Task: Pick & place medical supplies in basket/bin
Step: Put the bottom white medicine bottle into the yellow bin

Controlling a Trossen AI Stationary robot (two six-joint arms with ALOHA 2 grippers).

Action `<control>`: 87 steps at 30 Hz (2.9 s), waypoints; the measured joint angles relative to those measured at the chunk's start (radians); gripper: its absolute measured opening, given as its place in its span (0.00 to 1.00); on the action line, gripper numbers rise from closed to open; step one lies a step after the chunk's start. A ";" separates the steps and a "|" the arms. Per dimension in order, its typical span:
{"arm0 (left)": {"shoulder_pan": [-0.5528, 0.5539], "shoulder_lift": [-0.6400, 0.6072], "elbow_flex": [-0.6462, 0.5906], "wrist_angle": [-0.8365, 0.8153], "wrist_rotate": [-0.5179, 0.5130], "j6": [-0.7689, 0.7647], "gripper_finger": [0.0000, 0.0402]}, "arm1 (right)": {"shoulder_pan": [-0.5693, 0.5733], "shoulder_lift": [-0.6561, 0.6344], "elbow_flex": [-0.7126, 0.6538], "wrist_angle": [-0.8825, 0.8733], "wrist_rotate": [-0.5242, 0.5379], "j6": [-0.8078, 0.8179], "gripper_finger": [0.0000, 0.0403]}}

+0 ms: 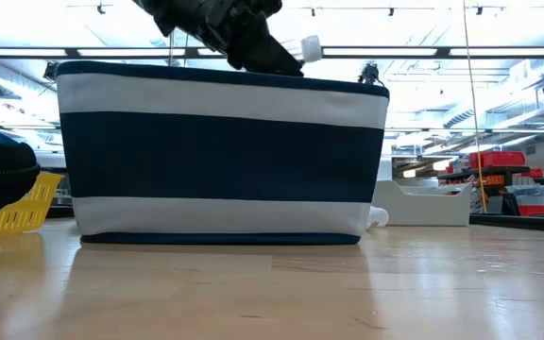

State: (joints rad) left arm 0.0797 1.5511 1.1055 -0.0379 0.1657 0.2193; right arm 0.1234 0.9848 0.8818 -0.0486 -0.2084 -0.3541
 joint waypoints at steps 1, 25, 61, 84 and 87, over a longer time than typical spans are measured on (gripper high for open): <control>0.006 -0.003 -0.022 0.046 0.012 -0.007 0.35 | -0.009 -0.047 -0.037 0.022 0.001 0.005 0.51; 0.009 -0.620 -0.709 0.553 0.031 -0.238 0.35 | -0.042 -0.370 -0.790 0.786 0.163 0.294 0.51; -0.528 -1.096 -0.733 -0.438 -0.257 -0.739 0.35 | -0.042 -0.369 -0.791 0.732 0.214 0.289 0.51; -0.689 -1.017 -0.767 -0.694 -0.187 -1.018 0.35 | -0.042 -0.369 -0.791 0.732 0.239 0.288 0.51; -0.689 -0.940 -0.767 -0.693 -0.165 -1.019 0.35 | -0.042 -0.369 -0.791 0.732 0.240 0.287 0.51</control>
State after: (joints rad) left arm -0.6094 0.6108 0.3386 -0.7307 0.0009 -0.7999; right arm 0.0818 0.6155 0.0910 0.6830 0.0315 -0.0673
